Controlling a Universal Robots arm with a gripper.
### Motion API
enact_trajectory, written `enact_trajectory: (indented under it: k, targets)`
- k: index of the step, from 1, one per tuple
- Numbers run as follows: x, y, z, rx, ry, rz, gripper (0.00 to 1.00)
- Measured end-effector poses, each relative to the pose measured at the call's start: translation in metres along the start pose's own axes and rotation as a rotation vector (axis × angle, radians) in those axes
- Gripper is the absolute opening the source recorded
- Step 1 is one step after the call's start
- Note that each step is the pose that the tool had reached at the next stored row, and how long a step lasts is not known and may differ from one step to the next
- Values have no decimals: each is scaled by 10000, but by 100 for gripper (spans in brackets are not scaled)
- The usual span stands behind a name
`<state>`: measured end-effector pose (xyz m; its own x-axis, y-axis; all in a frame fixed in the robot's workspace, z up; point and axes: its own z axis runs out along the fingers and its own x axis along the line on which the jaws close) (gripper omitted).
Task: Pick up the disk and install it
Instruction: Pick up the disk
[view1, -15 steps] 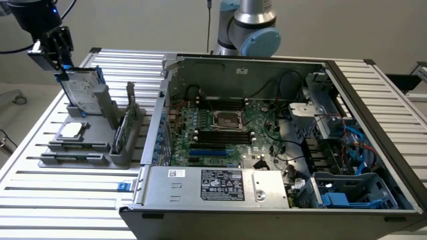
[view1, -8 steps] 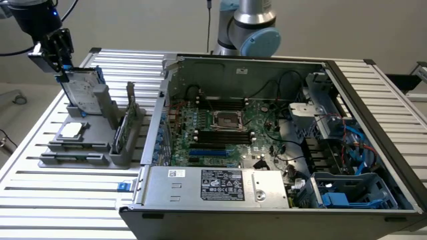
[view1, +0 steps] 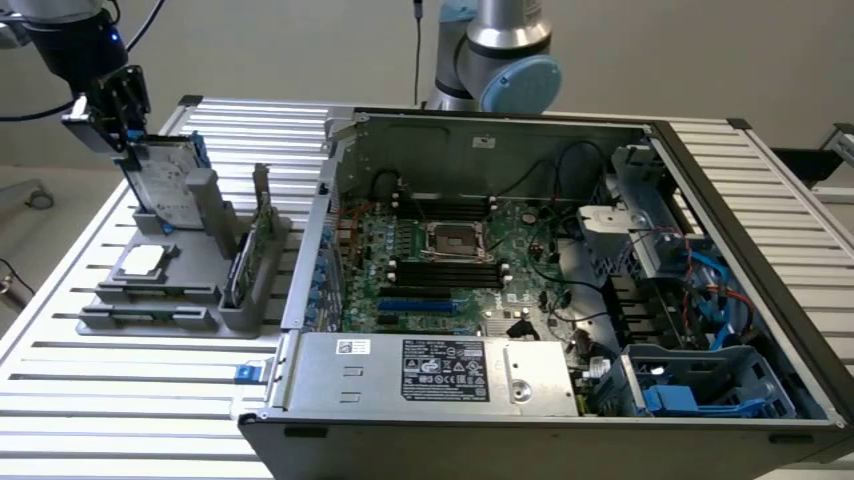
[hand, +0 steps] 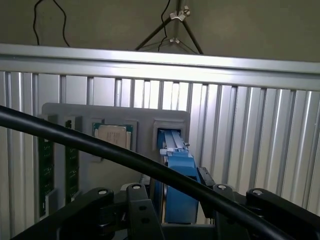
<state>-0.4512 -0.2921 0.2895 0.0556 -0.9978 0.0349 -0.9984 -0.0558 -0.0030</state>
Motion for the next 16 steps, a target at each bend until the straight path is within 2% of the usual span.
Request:
enact_trajectory:
  k: [9,11,12,16]
  targets:
    - [-1,0,35,-2,0,0,48]
    - [-1,0,36,-3,0,0,46]
    - [-1,0,36,-4,0,0,39]
    - [0,1,37,-11,-1,1,39]
